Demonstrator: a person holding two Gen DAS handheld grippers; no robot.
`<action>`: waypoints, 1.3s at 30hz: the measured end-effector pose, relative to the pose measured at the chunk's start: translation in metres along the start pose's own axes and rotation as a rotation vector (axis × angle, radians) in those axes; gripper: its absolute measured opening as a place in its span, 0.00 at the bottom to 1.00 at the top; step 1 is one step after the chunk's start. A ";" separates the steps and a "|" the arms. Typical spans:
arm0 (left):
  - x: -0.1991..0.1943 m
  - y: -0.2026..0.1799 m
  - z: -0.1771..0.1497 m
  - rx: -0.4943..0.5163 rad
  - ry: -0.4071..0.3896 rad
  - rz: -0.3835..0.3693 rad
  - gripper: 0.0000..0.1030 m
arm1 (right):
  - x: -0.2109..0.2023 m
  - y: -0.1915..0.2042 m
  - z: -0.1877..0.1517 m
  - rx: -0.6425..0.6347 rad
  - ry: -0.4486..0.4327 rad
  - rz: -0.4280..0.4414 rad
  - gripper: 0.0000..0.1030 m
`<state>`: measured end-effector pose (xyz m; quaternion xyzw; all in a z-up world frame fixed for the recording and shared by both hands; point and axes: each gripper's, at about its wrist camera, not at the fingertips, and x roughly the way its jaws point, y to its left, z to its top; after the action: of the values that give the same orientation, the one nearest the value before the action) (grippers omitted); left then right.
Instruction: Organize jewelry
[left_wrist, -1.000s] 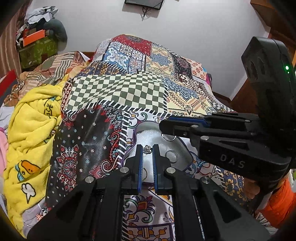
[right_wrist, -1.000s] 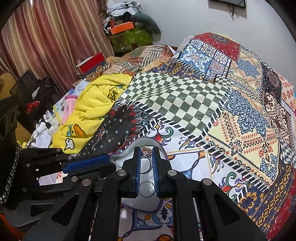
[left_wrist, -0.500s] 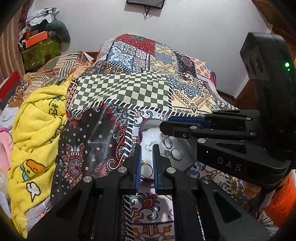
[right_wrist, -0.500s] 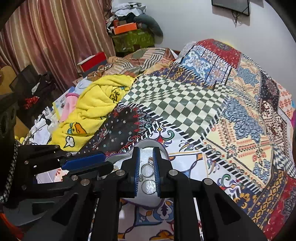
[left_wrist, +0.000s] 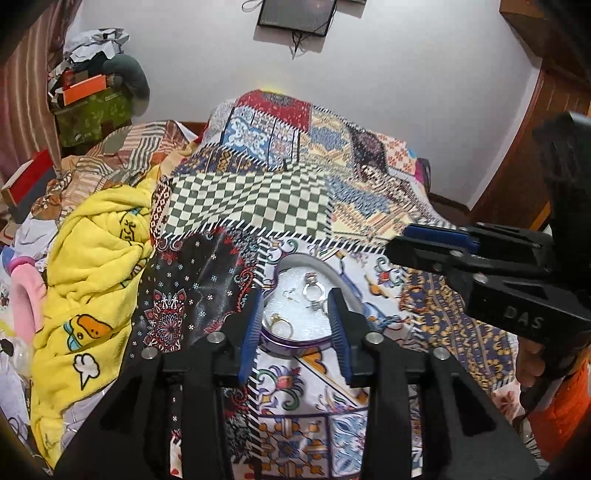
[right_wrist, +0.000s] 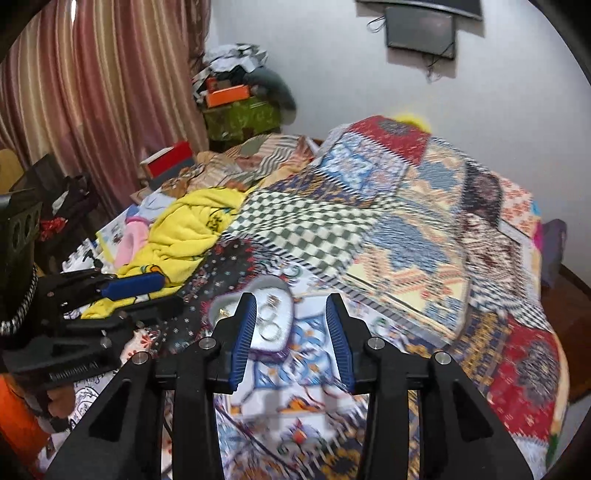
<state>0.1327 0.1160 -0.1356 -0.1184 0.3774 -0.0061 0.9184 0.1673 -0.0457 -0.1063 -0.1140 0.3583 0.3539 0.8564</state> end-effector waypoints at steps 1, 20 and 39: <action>-0.004 -0.002 0.000 0.004 -0.005 0.000 0.36 | -0.006 -0.003 -0.003 0.010 -0.003 -0.010 0.35; -0.004 -0.070 -0.042 0.083 0.118 -0.059 0.41 | -0.020 -0.066 -0.108 0.221 0.181 -0.084 0.35; 0.065 -0.077 -0.071 0.090 0.288 -0.060 0.41 | 0.045 -0.068 -0.116 0.192 0.259 -0.041 0.25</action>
<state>0.1355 0.0196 -0.2125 -0.0863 0.5007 -0.0673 0.8587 0.1742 -0.1236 -0.2244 -0.0834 0.4955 0.2827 0.8171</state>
